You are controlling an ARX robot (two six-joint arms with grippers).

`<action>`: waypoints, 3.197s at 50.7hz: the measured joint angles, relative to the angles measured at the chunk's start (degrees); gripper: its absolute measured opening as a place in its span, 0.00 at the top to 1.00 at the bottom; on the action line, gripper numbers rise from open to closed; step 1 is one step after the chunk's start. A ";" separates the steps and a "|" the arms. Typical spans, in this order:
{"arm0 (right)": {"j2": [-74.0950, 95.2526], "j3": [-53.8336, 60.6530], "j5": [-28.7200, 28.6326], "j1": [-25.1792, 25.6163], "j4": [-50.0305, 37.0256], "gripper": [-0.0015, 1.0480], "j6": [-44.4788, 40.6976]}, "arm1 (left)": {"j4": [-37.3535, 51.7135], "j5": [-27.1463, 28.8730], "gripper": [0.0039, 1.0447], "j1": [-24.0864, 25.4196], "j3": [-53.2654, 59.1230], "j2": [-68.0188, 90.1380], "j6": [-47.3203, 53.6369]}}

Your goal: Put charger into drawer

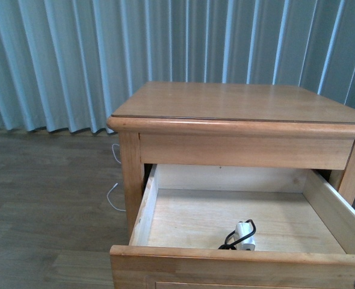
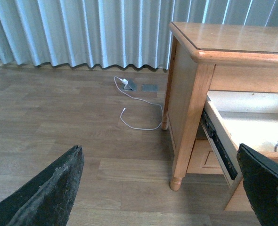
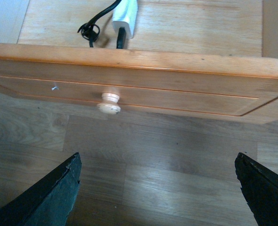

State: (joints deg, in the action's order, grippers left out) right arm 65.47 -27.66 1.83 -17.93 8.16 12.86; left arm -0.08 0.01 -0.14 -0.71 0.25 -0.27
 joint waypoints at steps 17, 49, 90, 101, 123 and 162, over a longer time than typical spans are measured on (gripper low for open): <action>11.74 -4.79 1.75 -1.88 -5.38 0.08 1.49 | 0.00 0.00 0.05 0.00 0.00 0.00 0.00; 31.02 -17.64 9.55 -1.05 -14.40 0.08 -2.93 | 0.00 0.00 0.05 0.00 0.00 0.00 0.00; 54.90 -42.18 13.49 5.05 -26.58 0.08 -6.56 | 0.00 0.00 0.05 0.00 0.00 0.00 0.00; 56.30 -44.33 13.57 5.03 -27.47 0.08 -6.34 | 0.00 0.00 0.05 0.00 0.00 0.00 0.00; 55.32 -42.42 12.15 5.51 -28.94 0.08 -5.40 | 0.00 0.00 0.05 0.00 0.00 0.00 0.00; 0.07 -8.55 5.70 6.75 -15.61 0.08 -0.44 | 0.00 0.02 0.05 0.00 0.00 0.00 0.00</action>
State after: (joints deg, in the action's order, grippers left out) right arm 65.54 -36.21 7.53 -11.18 -7.44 12.43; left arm -0.08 0.03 -0.14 -0.71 0.25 -0.27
